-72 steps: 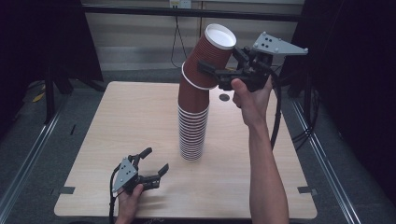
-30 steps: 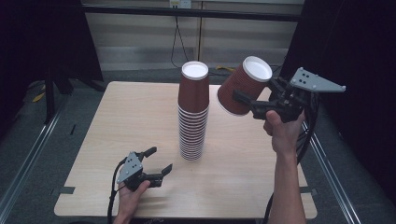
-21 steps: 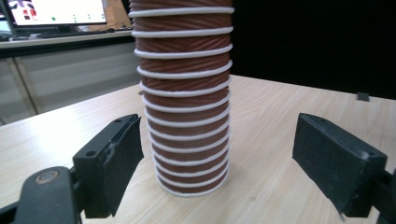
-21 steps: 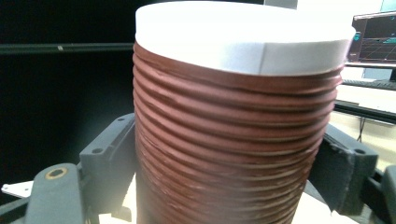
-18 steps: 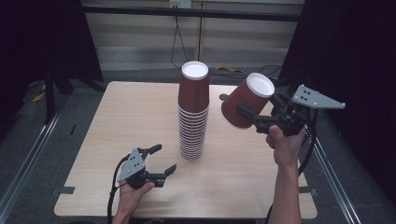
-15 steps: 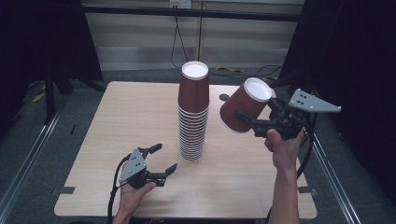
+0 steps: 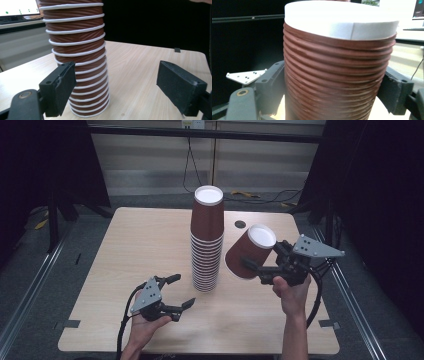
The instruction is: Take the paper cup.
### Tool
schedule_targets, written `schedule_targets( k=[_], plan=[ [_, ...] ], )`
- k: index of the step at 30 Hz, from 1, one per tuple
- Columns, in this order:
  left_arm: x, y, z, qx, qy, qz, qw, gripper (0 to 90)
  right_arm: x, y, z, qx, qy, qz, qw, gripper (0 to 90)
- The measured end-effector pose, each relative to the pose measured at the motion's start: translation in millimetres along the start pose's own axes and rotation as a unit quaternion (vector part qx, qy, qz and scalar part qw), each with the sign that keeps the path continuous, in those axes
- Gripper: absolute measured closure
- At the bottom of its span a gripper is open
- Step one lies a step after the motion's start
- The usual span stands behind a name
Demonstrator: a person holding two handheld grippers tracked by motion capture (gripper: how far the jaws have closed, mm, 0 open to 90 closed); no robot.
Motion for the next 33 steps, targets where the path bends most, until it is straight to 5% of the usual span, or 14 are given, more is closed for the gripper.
schedule_targets(
  k=[10, 12, 20, 33],
  plan=[
    [6.7, -7.0, -5.9, 0.008, 0.032, -0.002, 0.9995, 15.6, 12.9, 28.9, 12.3, 0.007, -0.017, 0.020, 0.9996, 18.7],
    [5.7, -9.1, -6.8, -0.007, 0.065, -0.021, 0.9976, 15.6, 18.0, 36.1, 14.7, 0.011, -0.024, 0.024, 0.9993, 18.6],
    [4.5, -10.7, -8.2, 0.002, 0.054, -0.021, 0.9983, 15.7, 27.2, 50.2, 20.8, 0.018, -0.038, 0.033, 0.9986, 18.7],
    [12.4, -12.1, -14.1, 0.008, 0.070, -0.010, 0.9975, 15.5, 46.4, 82.9, 29.5, 0.033, -0.053, 0.059, 0.9963, 18.7]
  ],
)
Point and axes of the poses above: each handheld gripper's, and its own axes: x roughly forward along the jaws, y roughly out of its underside, z roughly to its left, the point moved 2 cm from there along x, roughly forward along the jaws, and after that the axes turned 4 degrees about y, right-handed, at the moved point
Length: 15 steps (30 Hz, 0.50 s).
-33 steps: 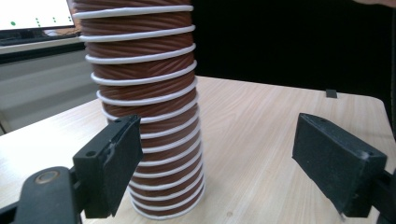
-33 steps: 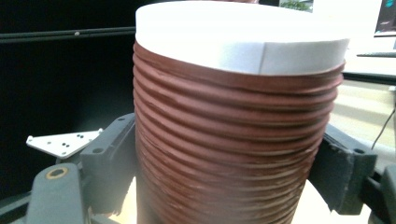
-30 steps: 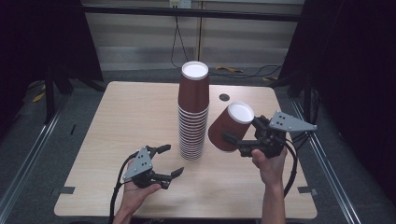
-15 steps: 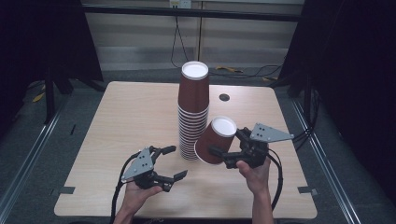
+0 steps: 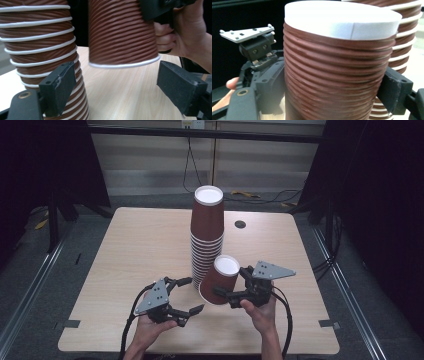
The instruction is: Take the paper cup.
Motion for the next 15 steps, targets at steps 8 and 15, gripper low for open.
schedule_targets(
  k=[8, 15],
  plan=[
    [6.3, 1.3, -2.4, 0.001, 0.003, 0.008, 1.0000, 15.6, 8.0, 8.8, 2.5, 0.005, -0.008, 0.006, 0.9999, 18.7],
    [13.9, 7.1, -4.8, -0.011, 0.002, 0.019, 0.9998, 14.5, 16.4, 18.9, 2.9, 0.012, -0.009, 0.013, 0.9998, 18.7]
  ],
)
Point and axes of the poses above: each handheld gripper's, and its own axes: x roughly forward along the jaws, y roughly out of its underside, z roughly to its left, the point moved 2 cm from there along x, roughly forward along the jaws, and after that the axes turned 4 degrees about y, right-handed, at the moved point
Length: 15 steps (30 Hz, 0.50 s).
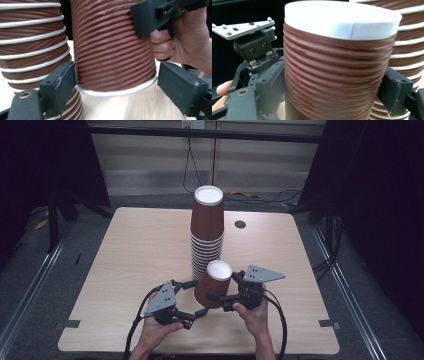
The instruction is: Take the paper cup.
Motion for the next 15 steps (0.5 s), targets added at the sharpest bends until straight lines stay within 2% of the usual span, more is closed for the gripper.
schedule_targets(
  k=[10, 15],
  plan=[
    [4.9, -2.9, 2.1, -0.008, -0.013, -0.004, 0.9999, 8.7, 11.1, 4.5, 4.9, -0.006, -0.008, 0.007, 0.9999, 18.7],
    [8.9, -1.4, 2.6, -0.011, -0.018, 0.007, 0.9998, 6.1, 16.6, 7.3, 8.5, -0.006, -0.013, 0.004, 0.9999, 18.7]
  ],
)
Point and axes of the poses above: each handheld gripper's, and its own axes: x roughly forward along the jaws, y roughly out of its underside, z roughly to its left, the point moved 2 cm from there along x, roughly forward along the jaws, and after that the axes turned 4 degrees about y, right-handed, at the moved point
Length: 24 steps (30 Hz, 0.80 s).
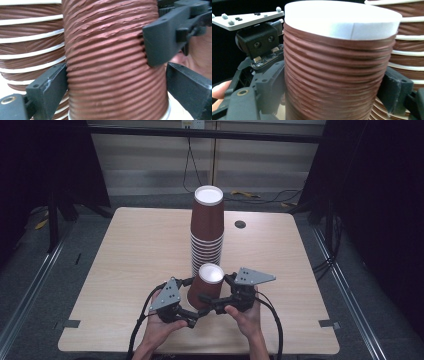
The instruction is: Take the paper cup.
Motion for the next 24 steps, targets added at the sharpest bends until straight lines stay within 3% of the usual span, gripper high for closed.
schedule_targets(
  k=[5, 18, 24],
  plan=[
    [2.8, 0.3, 0.4, -0.011, 0.000, 0.000, 0.9999, 6.2, 1.9, 2.3, 0.6, 0.005, 0.000, -0.004, 1.0000, 18.4],
    [5.2, -2.8, -0.6, -0.001, -0.004, 0.031, 0.9995, 11.1, 1.5, 5.0, -0.9, 0.010, 0.003, -0.004, 0.9999, 14.0],
    [2.1, -3.9, -1.0, -0.002, 0.001, 0.030, 0.9996, 12.0, 1.9, 4.0, 1.1, 0.013, -0.003, -0.007, 0.9999, 13.4]
  ],
)
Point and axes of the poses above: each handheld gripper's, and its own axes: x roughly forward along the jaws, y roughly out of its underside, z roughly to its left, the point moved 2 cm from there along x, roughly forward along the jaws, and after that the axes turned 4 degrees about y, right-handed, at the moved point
